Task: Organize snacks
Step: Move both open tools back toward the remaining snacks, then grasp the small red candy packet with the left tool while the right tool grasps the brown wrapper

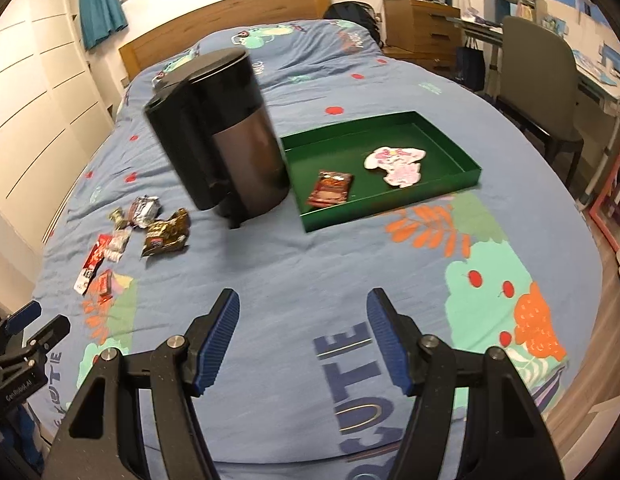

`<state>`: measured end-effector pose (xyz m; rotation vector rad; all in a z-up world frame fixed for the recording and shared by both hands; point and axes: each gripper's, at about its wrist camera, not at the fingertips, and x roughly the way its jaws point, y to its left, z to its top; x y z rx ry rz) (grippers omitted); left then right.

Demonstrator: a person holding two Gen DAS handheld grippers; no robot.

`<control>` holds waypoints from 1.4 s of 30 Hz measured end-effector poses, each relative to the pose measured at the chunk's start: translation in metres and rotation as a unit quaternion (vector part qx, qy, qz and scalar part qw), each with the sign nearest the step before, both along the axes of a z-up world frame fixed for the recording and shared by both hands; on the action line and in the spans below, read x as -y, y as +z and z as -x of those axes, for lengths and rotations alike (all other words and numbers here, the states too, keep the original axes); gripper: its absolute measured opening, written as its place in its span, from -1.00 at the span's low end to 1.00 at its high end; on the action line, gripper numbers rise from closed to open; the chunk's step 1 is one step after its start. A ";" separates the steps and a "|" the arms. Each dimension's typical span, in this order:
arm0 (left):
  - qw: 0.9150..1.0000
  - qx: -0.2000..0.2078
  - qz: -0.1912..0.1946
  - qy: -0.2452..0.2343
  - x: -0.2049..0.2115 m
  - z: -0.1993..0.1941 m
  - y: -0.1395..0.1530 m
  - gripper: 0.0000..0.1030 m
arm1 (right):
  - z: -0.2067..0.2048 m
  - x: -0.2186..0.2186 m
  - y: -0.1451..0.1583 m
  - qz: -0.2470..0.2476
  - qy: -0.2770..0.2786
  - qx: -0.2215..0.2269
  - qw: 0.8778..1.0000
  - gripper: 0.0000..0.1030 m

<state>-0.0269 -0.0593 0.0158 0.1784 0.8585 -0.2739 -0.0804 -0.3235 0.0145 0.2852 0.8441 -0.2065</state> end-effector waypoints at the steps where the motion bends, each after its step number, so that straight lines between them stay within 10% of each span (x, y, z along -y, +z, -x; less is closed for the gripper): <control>1: 1.000 -0.001 -0.004 0.006 -0.008 -0.001 -0.003 0.42 | -0.001 -0.006 0.000 -0.001 0.004 0.001 1.000 1.00; 23: 0.990 -0.046 0.013 0.133 -0.120 -0.023 -0.052 0.40 | -0.066 -0.105 -0.036 -0.023 0.141 -0.003 0.990 1.00; 42: 0.986 -0.099 0.036 0.130 -0.100 -0.136 -0.107 0.39 | -0.189 -0.160 -0.068 -0.027 0.187 -0.016 0.982 1.00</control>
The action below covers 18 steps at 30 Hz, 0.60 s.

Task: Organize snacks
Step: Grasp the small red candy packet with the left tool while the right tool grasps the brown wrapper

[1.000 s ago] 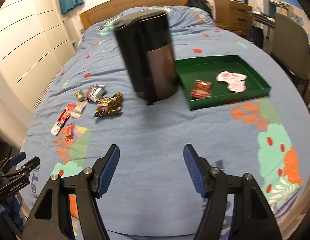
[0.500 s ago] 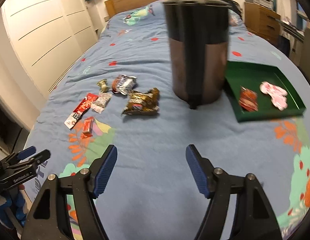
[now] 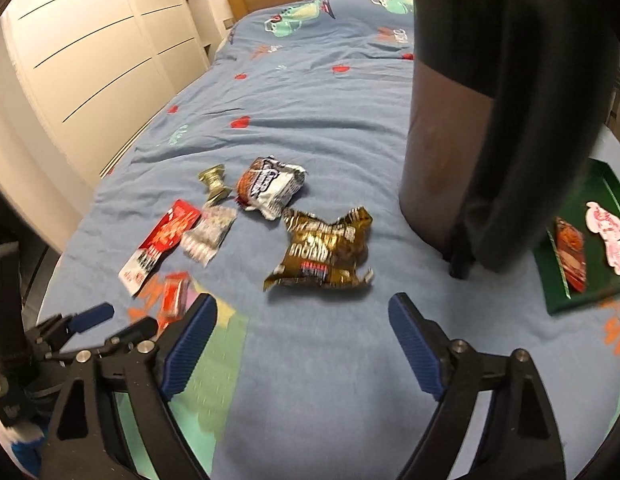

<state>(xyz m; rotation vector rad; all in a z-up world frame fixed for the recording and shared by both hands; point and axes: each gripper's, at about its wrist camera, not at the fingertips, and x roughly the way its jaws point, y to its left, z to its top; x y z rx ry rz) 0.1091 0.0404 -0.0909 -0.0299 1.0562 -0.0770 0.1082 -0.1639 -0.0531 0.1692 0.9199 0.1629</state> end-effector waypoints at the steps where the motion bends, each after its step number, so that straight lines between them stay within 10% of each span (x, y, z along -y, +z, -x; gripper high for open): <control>1: 1.000 -0.004 -0.001 0.003 0.000 -0.005 -0.004 0.39 | -0.008 -0.001 -0.003 0.003 -0.003 -0.002 1.000 1.00; 18: 0.999 -0.039 -0.019 0.023 0.003 -0.040 -0.039 0.28 | -0.082 -0.007 -0.051 0.035 -0.020 -0.062 0.997 1.00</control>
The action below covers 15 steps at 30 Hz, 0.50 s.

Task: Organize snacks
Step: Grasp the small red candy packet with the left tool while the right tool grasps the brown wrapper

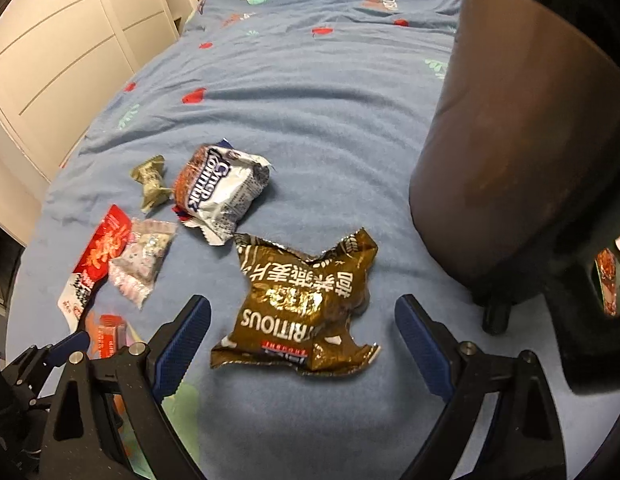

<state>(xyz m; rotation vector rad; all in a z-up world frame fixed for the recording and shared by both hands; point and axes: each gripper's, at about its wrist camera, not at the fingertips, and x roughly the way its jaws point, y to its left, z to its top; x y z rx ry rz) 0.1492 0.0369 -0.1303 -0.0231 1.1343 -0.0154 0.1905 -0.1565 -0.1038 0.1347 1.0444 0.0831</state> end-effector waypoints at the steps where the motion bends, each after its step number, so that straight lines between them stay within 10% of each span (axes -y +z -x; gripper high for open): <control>1: 1.000 0.000 -0.001 0.000 0.000 -0.001 0.000 0.27 | -0.001 0.000 -0.002 0.000 0.001 -0.003 1.000 1.00; 15: 1.000 -0.004 -0.007 -0.011 0.005 -0.006 -0.001 -0.04 | -0.008 -0.002 -0.013 0.005 0.013 -0.024 1.000 1.00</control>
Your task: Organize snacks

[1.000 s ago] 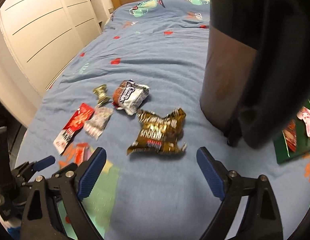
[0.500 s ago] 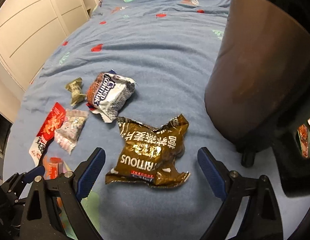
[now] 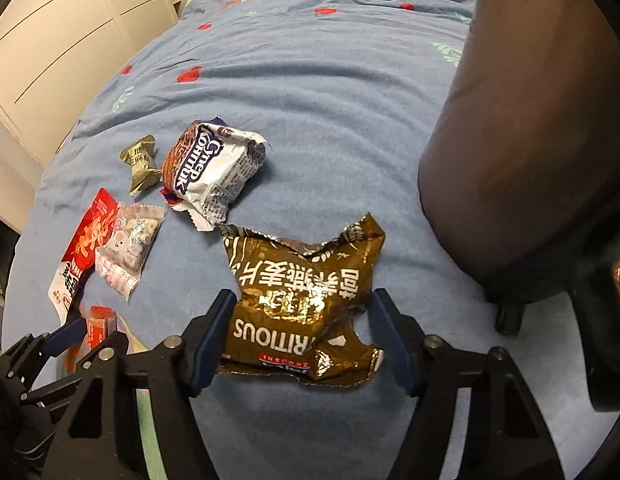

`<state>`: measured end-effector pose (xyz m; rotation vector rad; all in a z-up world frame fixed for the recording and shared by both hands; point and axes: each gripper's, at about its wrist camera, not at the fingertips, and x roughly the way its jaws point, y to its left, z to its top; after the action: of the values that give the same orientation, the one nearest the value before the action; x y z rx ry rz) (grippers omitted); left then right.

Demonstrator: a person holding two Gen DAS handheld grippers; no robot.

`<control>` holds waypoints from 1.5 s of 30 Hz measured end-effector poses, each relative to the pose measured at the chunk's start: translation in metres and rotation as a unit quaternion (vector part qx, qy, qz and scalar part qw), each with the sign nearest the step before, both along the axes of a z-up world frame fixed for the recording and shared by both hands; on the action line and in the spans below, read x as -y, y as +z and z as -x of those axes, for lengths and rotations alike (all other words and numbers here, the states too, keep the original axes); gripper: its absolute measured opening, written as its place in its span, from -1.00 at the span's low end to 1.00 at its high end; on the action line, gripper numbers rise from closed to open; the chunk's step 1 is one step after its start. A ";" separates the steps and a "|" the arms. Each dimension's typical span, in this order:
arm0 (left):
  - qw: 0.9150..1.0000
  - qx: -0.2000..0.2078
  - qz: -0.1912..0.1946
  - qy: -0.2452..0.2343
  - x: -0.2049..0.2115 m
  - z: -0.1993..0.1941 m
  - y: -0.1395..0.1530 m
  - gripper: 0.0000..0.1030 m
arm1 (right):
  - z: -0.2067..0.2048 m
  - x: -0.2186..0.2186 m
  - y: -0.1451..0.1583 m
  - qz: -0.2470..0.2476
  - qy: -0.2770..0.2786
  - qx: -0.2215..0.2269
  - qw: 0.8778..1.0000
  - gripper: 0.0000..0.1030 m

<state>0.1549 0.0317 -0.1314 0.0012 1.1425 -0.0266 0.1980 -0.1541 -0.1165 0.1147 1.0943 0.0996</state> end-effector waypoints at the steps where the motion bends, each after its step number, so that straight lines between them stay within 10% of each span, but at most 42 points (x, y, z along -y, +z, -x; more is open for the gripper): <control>1: 1.000 0.000 0.001 0.000 0.000 0.000 0.000 -0.08 | 0.000 0.000 0.000 0.000 0.002 0.000 1.000 1.00; 9: 1.000 0.004 -0.003 -0.017 0.009 0.008 0.002 -0.60 | 0.010 0.003 0.004 -0.009 0.011 0.002 1.000 1.00; 45: 0.999 0.043 -0.011 -0.018 0.008 0.046 0.040 -0.63 | 0.069 0.002 0.037 -0.033 0.043 0.027 0.998 0.98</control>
<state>0.1089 0.0240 -0.0910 0.0418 1.0560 -0.0467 0.1289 -0.1560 -0.0790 0.1232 1.0422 0.2154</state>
